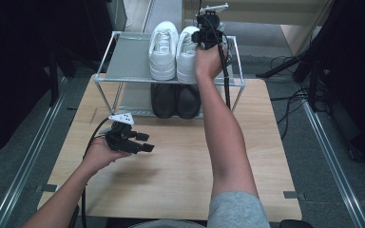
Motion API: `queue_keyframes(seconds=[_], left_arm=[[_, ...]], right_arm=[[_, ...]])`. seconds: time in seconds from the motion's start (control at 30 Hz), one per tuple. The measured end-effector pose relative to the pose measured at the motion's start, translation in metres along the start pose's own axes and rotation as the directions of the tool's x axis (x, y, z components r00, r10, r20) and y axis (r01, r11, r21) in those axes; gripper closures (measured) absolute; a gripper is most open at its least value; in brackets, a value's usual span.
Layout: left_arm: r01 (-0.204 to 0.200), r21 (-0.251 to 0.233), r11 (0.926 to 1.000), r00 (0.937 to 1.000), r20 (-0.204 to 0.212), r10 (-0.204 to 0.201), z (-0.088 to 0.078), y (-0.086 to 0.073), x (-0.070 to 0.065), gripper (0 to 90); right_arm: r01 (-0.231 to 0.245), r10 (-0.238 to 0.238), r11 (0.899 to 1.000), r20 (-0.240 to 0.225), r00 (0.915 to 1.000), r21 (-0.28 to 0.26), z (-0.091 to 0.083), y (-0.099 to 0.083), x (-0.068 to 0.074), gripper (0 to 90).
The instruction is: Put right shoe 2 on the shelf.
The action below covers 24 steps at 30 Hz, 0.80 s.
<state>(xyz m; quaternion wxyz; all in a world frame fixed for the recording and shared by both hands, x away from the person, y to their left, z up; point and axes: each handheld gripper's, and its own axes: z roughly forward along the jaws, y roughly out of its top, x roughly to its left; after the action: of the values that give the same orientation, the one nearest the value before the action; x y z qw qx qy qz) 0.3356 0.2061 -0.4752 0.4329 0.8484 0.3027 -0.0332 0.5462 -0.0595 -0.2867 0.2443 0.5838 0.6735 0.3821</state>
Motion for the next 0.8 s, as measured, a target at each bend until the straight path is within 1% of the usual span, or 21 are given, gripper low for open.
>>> queue_keyframes(seconds=[0.1, 0.27, 0.37, 0.47, 0.53, 0.57, 0.63, 0.7, 0.73, 0.77, 0.8], left_arm=[[0.006, -0.001, 1.0, 1.0, 0.003, -0.006, 0.0, 0.0, 0.0, 41.1], [0.006, 0.005, 1.0, 1.0, 0.003, -0.006, 0.0, 0.0, 0.001, 41.1], [0.005, 0.004, 1.0, 1.0, -0.001, -0.005, -0.001, -0.001, 0.001, 41.1], [0.004, 0.005, 1.0, 1.0, -0.003, -0.004, -0.001, -0.001, 0.002, 41.1], [0.005, 0.01, 0.9999, 1.0, -0.001, -0.005, 0.0, -0.001, 0.001, 41.1], [0.003, 0.011, 0.9999, 1.0, -0.004, -0.003, 0.0, -0.001, 0.001, 41.1], [0.001, 0.012, 0.9999, 1.0, -0.002, -0.001, 0.001, -0.001, 0.001, 41.0], [0.0, 0.018, 0.9998, 1.0, -0.004, 0.0, 0.001, 0.0, 0.001, 41.0], [0.001, 0.019, 0.9998, 1.0, -0.005, -0.001, 0.001, -0.001, 0.001, 41.0], [0.0, 0.02, 0.9998, 1.0, -0.004, 0.0, 0.002, -0.001, 0.001, 41.0], [0.001, 0.02, 0.9998, 1.0, -0.004, -0.001, 0.002, -0.001, 0.001, 41.0]], right_arm=[[-0.006, 0.006, 1.0, -0.019, 0.9998, 0.005, -0.003, 0.001, -0.003, 69.6], [0.008, -0.008, 1.0, -0.066, 0.9978, -0.011, -0.016, 0.003, -0.005, 68.8], [0.016, -0.018, 1.0, -0.106, 0.9942, -0.022, -0.027, 0.002, -0.007, 67.6], [0.028, -0.033, 0.999, -0.159, 0.9867, -0.034, -0.037, -0.004, -0.012, 66.7], [0.045, -0.051, 0.998, -0.193, 0.9798, -0.035, -0.042, -0.009, -0.017, 66.1], [0.049, -0.057, 0.998, -0.216, 0.9748, -0.04, -0.044, -0.012, -0.02, 65.9], [0.058, -0.068, 0.997, -0.269, 0.9609, -0.045, -0.048, -0.017, -0.026, 65.4], [0.084, -0.096, 0.995, -0.303, 0.9482, -0.053, -0.053, -0.022, -0.03, 63.9], [0.096, -0.111, 0.993, -0.326, 0.9389, -0.064, -0.055, -0.024, -0.033, 63.5], [0.11, -0.127, 0.992, -0.336, 0.9334, -0.068, -0.057, -0.026, -0.035, 62.6], [0.126, -0.146, 0.989, -0.351, 0.9248, -0.079, -0.06, -0.028, -0.037, 60.7]])
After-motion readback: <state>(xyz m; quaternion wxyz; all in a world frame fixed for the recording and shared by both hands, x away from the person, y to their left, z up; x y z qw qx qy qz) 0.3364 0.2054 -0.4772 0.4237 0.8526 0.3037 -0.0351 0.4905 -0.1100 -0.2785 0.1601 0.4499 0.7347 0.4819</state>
